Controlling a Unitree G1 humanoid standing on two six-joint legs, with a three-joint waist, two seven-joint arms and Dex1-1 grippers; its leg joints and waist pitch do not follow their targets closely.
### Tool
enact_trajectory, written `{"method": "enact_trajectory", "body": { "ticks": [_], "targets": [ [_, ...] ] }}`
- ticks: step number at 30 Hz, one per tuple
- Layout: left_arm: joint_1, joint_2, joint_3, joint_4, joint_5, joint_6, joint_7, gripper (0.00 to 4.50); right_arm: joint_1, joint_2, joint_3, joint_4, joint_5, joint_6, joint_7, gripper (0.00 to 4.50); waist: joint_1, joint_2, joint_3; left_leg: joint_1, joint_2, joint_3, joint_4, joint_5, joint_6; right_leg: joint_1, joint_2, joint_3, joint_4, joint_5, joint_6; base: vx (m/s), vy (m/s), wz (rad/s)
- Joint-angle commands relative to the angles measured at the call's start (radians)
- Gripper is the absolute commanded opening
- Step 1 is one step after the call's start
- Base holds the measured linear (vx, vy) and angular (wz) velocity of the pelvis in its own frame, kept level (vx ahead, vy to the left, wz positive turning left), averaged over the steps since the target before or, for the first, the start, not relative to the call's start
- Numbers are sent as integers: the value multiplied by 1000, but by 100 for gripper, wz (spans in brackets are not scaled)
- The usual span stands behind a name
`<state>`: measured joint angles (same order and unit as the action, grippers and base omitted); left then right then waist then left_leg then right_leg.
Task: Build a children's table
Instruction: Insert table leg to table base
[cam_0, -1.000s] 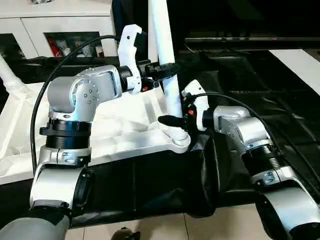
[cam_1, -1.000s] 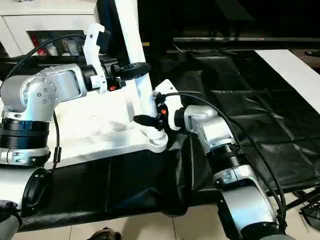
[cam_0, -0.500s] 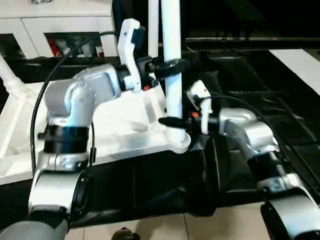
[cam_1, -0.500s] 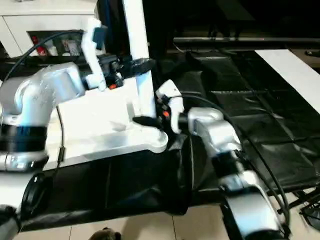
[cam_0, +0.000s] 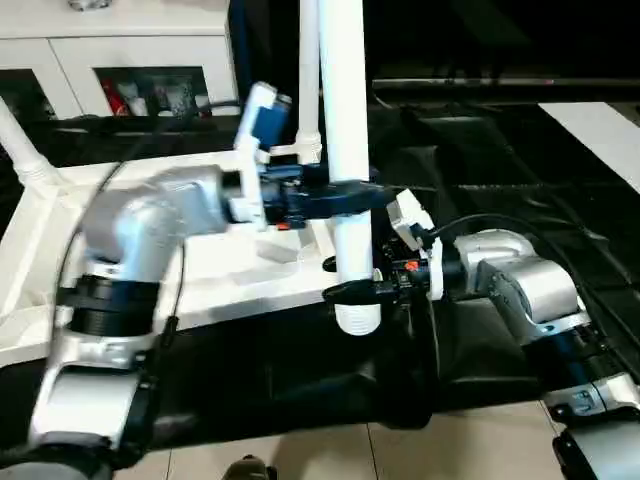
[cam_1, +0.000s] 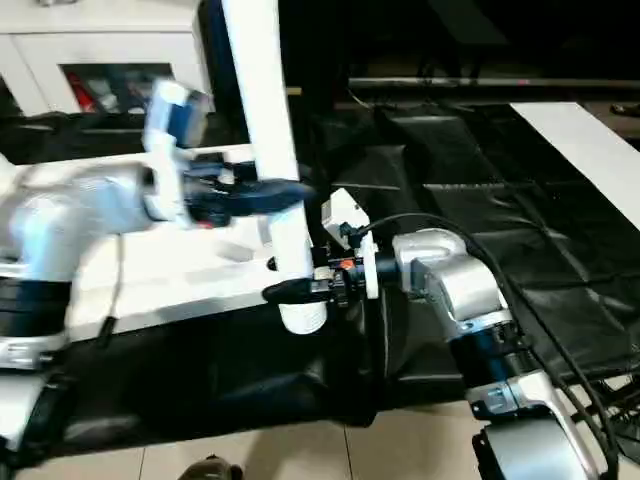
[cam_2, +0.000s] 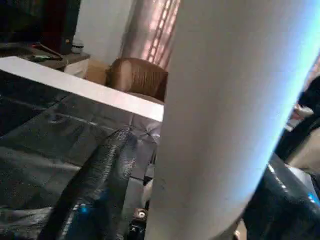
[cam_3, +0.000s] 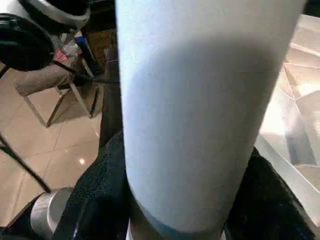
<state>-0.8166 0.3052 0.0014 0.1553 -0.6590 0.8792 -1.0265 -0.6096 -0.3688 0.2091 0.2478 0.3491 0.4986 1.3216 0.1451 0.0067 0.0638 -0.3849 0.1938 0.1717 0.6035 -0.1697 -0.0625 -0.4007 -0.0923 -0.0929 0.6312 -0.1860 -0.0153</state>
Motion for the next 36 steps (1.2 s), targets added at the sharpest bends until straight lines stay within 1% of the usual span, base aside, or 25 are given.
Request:
{"method": "enact_trajectory", "body": {
  "ticks": [1, 4, 5, 6, 7, 12, 13, 14, 18, 19, 20, 21, 22, 23, 24, 25, 26, 27, 28, 29, 30, 32, 33, 34, 36],
  "targets": [
    [-26, 4, 34, 30, 14, -28, 37, 275, 5, -7, 7, -29, 3, -10, 6, 193, 1, 3, -80, 15, 32, -11, -67, -190, -4, 59, -59, 50, -77, -193, -205, 0, 0, 0],
    [-24, 11, 37, 25, 4, -26, 35, 242, 5, -6, 6, -28, 1, -14, -4, 193, 0, 3, -82, 14, 32, -11, -66, -177, 1, 60, -58, 50, -74, -172, -211, 0, 0, 0],
    [-22, 14, 36, 22, 1, -25, 33, 239, 4, -6, 5, -25, -3, -21, -7, 193, -1, 1, -83, 13, 32, -11, -66, -167, 4, 60, -58, 49, -72, -157, -215, 0, 0, 0],
    [-22, 14, 36, 24, 2, -29, 29, 237, 3, -5, 5, -23, -5, -25, -10, 193, -1, 2, -83, 13, 32, -11, -65, -164, 5, 60, -58, 49, -71, -151, -218, 0, 0, 0],
    [-22, 11, 39, 29, 5, -34, 37, 207, 2, -4, 5, -21, -7, -29, -12, 193, -1, 2, -83, 14, 32, -10, -64, -162, 9, 59, -57, 49, -71, -144, -222, 0, 0, 0],
    [-24, 6, 43, 37, 8, -44, 45, 195, -1, -2, 8, -16, -13, -42, -19, 193, 0, 1, -82, 14, 33, -10, -64, -157, 15, 59, -57, 49, -70, -136, -227, 0, 0, 0],
    [-23, 4, 46, 36, 6, -46, 51, 190, -3, 1, 9, -13, -14, -39, -23, 228, 0, 0, -82, 14, 32, -9, -65, -160, 14, 59, -58, 50, -71, -147, -225, 0, 0, 0],
    [-23, 4, 46, 36, 6, -46, 51, 190, -3, 1, 9, -13, -14, -39, -23, 249, 0, 0, -82, 14, 32, -9, -64, -162, 12, 59, -59, 50, -72, -155, -222, 0, 0, 0],
    [-23, 1, 52, 34, 7, -50, 69, 186, -13, 14, -3, -1, -6, -28, -44, 285, 0, 2, -81, 15, 33, -10, -65, -170, 6, 58, -59, 50, -73, -169, -215, 0, 0, 0],
    [-25, -1, 55, 27, 17, -60, 93, 185, -25, 31, -22, 11, -7, -38, -84, 298, -2, 2, -81, 14, 33, -11, -66, -171, 3, 58, -59, 50, -72, -170, -214, 0, 0, 0],
    [-35, -9, 57, 26, 49, -83, 151, 185, -40, 56, -43, 33, -31, -79, -163, 306, -2, 5, -82, 16, 33, -11, -66, -173, 0, 56, -59, 49, -73, -171, -214, 0, 0, 0],
    [-35, -9, 57, 26, 49, -83, 151, 184, -40, 56, -43, 33, -31, -79, -163, 311, -4, 5, -81, 14, 34, -12, -67, -175, -6, 55, -60, 50, -74, -173, -212, 0, 0, 0],
    [-41, -15, 58, 28, 70, -97, 187, 184, -48, 69, -53, 47, -49, -107, -209, 318, -4, 2, -81, 17, 33, -11, -68, -185, -12, 56, -58, 49, -76, -183, -206, 0, 0, 0],
    [-48, -23, 59, 34, 94, -113, 229, 184, -57, 83, -62, 63, -64, -119, -257, 323, -3, 3, -81, 18, 34, -12, -68, -183, -15, 55, -61, 50, -75, -184, -204, 0, 0, 0],
    [-66, -41, 68, 51, 136, -139, 318, 184, -77, 114, -84, 102, -94, -138, -366, 323, -7, 0, -81, 17, 34, -12, -70, -177, -22, 54, -59, 50, -75, -179, -199, 0, 0, 0],
    [-66, -41, 68, 51, 136, -139, 318, 184, -77, 114, -84, 102, -94, -138, -366, 323, -8, 1, -81, 17, 32, -12, -69, -172, -29, 54, -59, 50, -73, -175, -198, 0, 0, 0],
    [-78, -51, 76, 60, 156, -147, 371, 184, -89, 132, -96, 128, -109, -135, -434, 323, -6, 1, -82, 18, 33, -12, -68, -167, -28, 55, -60, 51, -72, -174, -192, 0, 0, 0],
    [-84, -55, 80, 65, 164, -149, 396, 184, -95, 141, -102, 141, -116, -133, -466, 323, -8, -1, -81, 17, 31, -11, -69, -166, -25, 55, -58, 51, -73, -174, -190, 0, 0, 0],
    [-89, -59, 84, 68, 169, -150, 418, 184, -100, 149, -107, 153, -122, -131, -495, 323, -7, 0, -83, 17, 31, -12, -68, -158, -28, 56, -59, 51, -71, -158, -189, 0, 0, 0],
    [-87, -67, 70, 38, 196, -137, 460, 184, -107, 173, -113, 183, -135, -142, -553, 323, -6, -1, -85, 16, 33, -11, -67, -144, -25, 56, -59, 52, -67, -128, -190, 0, 0, 0],
    [-87, -67, 70, 38, 196, -137, 460, 184, -107, 173, -113, 183, -135, -142, -553, 323, -6, -1, -85, 16, 33, -11, -67, -144, -25, 56, -59, 52, -67, -128, -190, 0, 0, 0],
    [-80, -80, 48, -12, 231, -108, 524, 184, -120, 210, -125, 229, -150, -157, -645, 323, -7, 1, -88, 12, 33, -12, -66, -108, -18, 59, -59, 51, -57, -57, -208, 0, 0, 0],
    [-80, -80, 48, -12, 231, -108, 524, 184, -120, 210, -125, 229, -150, -157, -645, 323, -8, 0, -88, 12, 32, -11, -66, -106, -14, 58, -57, 50, -59, -51, -211, 0, 0, 0],
    [-68, -70, 0, -52, 297, -114, 567, 184, -136, 240, -143, 266, -161, -161, -738, 323, -8, -2, -88, 13, 32, -11, -65, -102, -9, 57, -59, 50, -58, -47, -214, 0, 0, 0],
    [-63, -75, -6, -59, 310, -118, 588, 184, -141, 251, -145, 280, -171, -170, -766, 323, -7, -2, -87, 12, 32, -10, -65, -104, -10, 57, -59, 51, -58, -59, -210, 0, 0, 0]
  ]
}}
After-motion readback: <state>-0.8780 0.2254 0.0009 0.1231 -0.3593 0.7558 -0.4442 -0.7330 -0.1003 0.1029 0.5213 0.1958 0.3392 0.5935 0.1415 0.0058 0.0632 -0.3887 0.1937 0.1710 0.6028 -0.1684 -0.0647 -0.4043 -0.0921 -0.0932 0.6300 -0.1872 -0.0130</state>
